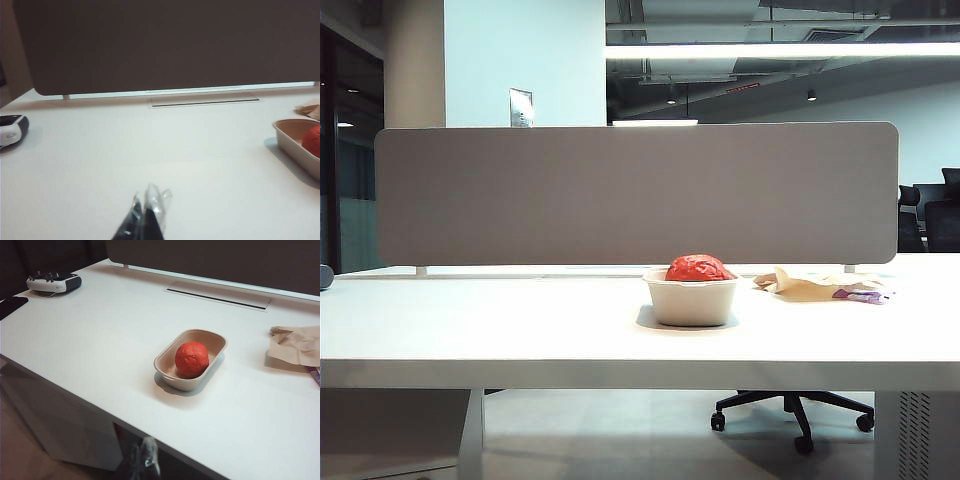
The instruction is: Pick up the orange and place it into the paper lunchbox.
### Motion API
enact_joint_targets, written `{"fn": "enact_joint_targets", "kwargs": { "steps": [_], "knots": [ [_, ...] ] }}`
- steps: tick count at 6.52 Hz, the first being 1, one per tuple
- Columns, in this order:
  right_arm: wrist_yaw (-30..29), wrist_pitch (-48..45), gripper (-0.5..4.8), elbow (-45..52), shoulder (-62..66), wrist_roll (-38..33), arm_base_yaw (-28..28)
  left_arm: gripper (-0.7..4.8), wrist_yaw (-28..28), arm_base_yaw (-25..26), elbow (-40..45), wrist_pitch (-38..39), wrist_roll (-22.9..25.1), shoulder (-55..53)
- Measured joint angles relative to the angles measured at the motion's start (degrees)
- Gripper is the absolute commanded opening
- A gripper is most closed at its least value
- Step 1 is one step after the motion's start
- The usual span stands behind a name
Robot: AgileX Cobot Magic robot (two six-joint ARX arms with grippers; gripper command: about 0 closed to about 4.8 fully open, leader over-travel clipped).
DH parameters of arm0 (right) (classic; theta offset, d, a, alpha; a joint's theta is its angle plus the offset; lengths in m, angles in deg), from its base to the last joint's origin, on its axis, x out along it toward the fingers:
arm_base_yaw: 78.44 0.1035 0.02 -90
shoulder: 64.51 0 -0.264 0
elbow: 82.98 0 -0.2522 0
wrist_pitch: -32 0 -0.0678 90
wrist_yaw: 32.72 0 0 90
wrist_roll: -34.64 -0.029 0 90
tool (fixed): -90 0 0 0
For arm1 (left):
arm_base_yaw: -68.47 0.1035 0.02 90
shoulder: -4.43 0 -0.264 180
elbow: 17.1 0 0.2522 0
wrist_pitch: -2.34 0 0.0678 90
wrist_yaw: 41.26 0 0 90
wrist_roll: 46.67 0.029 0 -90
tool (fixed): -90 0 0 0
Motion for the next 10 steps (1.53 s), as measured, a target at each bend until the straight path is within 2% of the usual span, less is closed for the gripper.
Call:
{"fn": "enact_joint_targets", "kwargs": {
  "steps": [1,3,5,7,8,9,10],
  "knots": [
    [0.02,-0.02,-0.01,0.0,0.0,0.0,-0.02,-0.06,3.15,0.31,0.0,2.89,0.0,0.0],
    [0.0,-0.02,-0.01,0.0,0.0,0.0,-0.02,-0.06,3.17,0.31,0.0,5.11,-0.02,0.0],
    [0.0,-0.02,-0.01,0.0,0.0,0.0,0.0,0.04,4.24,0.31,0.0,5.16,-3.85,0.0],
    [0.0,-0.02,-0.01,0.0,0.0,0.0,0.0,0.04,4.17,0.31,0.0,5.14,-3.85,0.02],
    [9.14,0.0,-0.01,0.04,0.0,0.04,-0.04,0.04,4.17,0.31,0.0,5.14,-3.85,0.02],
    [10.97,-7.93,-0.01,5.55,-0.02,0.17,-14.67,0.04,4.15,0.31,0.0,5.14,-3.85,0.0],
    [10.23,-11.21,-0.01,6.93,-0.04,0.17,-17.94,0.04,4.17,0.31,0.0,5.14,-3.85,0.0]
  ]
}}
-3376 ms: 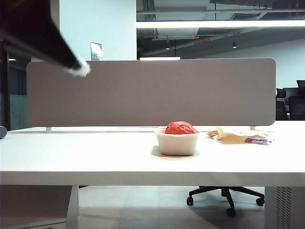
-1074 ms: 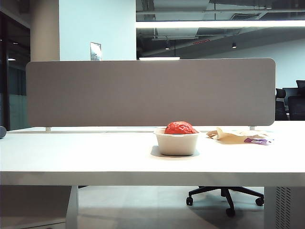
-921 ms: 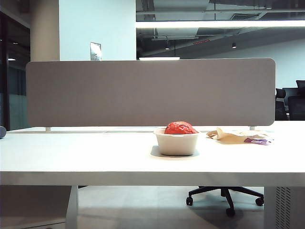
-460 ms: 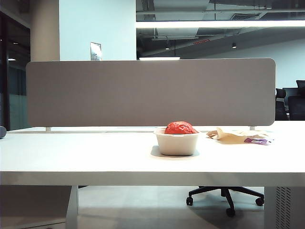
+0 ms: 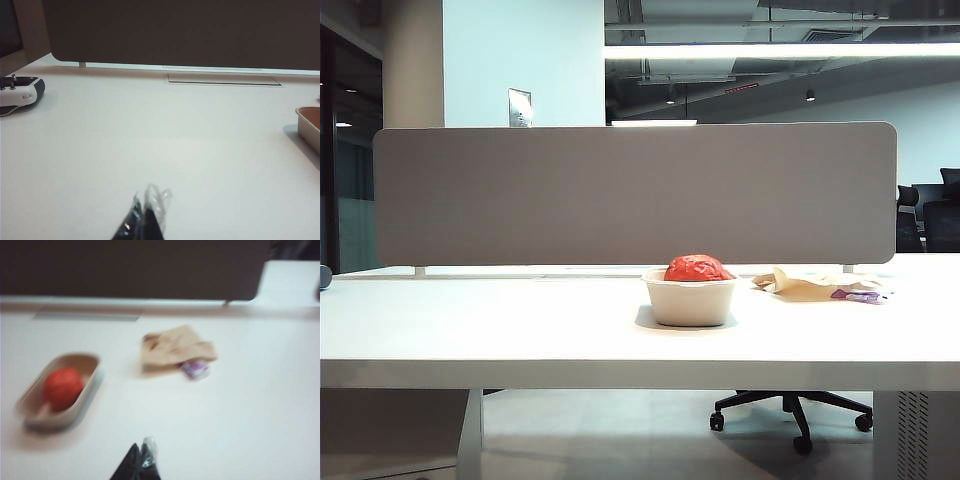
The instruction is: Pick up the orange and place it into the paper lunchbox.
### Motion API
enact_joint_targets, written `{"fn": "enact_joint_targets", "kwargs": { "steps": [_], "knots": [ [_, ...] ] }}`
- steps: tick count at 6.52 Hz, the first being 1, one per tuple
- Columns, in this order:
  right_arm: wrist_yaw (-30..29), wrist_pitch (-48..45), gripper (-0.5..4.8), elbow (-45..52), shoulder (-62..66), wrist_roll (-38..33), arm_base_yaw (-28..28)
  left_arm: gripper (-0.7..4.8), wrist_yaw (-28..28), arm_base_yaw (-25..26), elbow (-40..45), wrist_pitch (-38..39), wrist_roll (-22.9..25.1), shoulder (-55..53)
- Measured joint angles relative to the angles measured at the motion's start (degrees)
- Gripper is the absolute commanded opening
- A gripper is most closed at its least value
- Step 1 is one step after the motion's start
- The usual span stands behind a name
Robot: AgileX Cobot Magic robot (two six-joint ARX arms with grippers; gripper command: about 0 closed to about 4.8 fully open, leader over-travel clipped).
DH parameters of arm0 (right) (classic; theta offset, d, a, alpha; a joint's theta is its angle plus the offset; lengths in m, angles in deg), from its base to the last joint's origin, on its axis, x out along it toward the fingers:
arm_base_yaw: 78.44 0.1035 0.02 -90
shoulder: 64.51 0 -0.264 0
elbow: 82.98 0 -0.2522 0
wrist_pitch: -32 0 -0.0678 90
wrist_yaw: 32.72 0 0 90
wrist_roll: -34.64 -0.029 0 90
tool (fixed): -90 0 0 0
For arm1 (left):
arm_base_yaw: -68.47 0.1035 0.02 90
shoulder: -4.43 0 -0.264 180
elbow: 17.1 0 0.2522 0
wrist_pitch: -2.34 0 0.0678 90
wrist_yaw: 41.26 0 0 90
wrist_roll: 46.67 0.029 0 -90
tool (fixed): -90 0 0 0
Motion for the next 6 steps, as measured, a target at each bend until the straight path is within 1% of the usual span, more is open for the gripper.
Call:
{"fn": "enact_joint_targets", "kwargs": {
  "steps": [1,2,3,4,5,6],
  "knots": [
    [-1.51,-3.63,-0.01,1.55,0.0,0.0,-3.34,0.04,-0.02,0.0,0.0,0.0,0.0,0.0],
    [-18.49,-21.46,-0.01,11.52,0.0,0.0,-18.36,0.04,-0.02,0.0,0.0,0.0,0.0,0.0],
    [-19.43,-22.21,-0.01,12.28,-0.02,0.02,-19.41,0.04,-0.02,0.0,0.0,0.0,0.0,0.0],
    [-19.78,-22.23,-0.01,22.43,-5.11,0.0,-21.0,0.04,-0.02,0.0,0.0,0.0,0.0,0.02],
    [-20.44,-21.97,-0.01,28.5,-14.45,5.4,-23.87,0.04,-0.11,-0.02,0.0,0.26,0.0,0.02],
    [-20.37,-21.97,-0.01,28.5,-14.45,4.63,-23.87,0.04,-0.11,-0.02,0.0,0.26,0.0,0.02]
  ]
}}
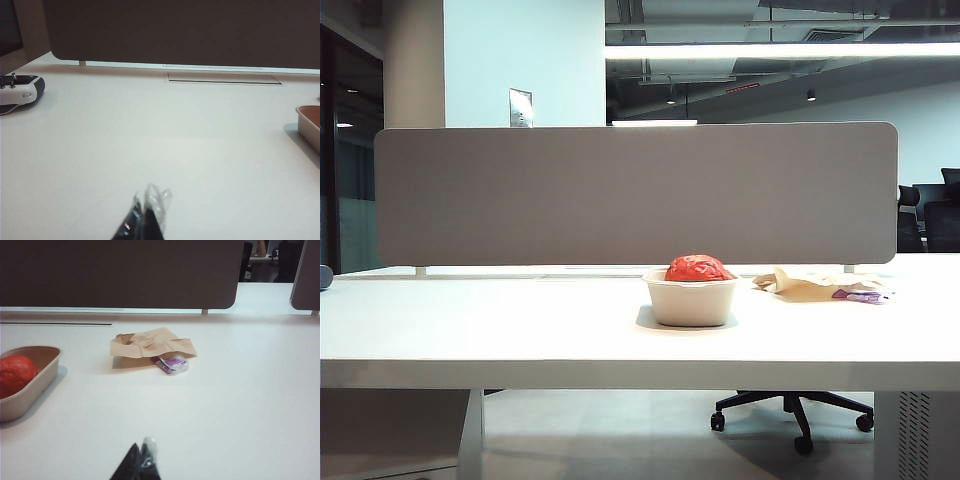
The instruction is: Pick up the orange and place it into the paper lunchbox.
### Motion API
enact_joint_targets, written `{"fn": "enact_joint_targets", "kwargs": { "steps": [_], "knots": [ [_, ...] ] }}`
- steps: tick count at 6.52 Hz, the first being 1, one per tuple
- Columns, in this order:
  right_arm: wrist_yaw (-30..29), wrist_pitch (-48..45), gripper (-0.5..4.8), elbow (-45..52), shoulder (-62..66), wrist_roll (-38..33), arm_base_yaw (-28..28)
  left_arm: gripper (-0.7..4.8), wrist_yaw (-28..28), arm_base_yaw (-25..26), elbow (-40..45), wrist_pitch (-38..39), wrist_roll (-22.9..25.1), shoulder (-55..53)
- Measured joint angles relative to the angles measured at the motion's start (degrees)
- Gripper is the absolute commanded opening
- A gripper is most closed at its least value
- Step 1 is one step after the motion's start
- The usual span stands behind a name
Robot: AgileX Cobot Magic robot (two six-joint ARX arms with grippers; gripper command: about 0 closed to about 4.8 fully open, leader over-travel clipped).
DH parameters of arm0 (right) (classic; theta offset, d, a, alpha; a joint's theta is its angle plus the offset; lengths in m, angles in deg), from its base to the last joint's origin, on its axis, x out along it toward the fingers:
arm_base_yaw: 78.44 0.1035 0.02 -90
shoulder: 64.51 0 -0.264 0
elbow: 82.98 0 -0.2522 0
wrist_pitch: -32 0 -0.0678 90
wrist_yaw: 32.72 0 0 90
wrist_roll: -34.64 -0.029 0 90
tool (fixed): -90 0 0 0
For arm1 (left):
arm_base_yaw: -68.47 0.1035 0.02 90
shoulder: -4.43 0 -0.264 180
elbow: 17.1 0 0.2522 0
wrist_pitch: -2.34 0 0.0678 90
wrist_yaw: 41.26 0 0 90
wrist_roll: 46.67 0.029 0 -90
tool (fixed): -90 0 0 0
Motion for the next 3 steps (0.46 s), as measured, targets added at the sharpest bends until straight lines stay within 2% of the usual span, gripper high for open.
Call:
{"fn": "enact_joint_targets", "kwargs": {
  "steps": [3],
  "knots": [
    [0.15,0.0,-0.01,0.0,0.0,-1.22,0.07,0.04,0.02,0.0,0.0,-0.02,0.0,0.0]
  ]
}}
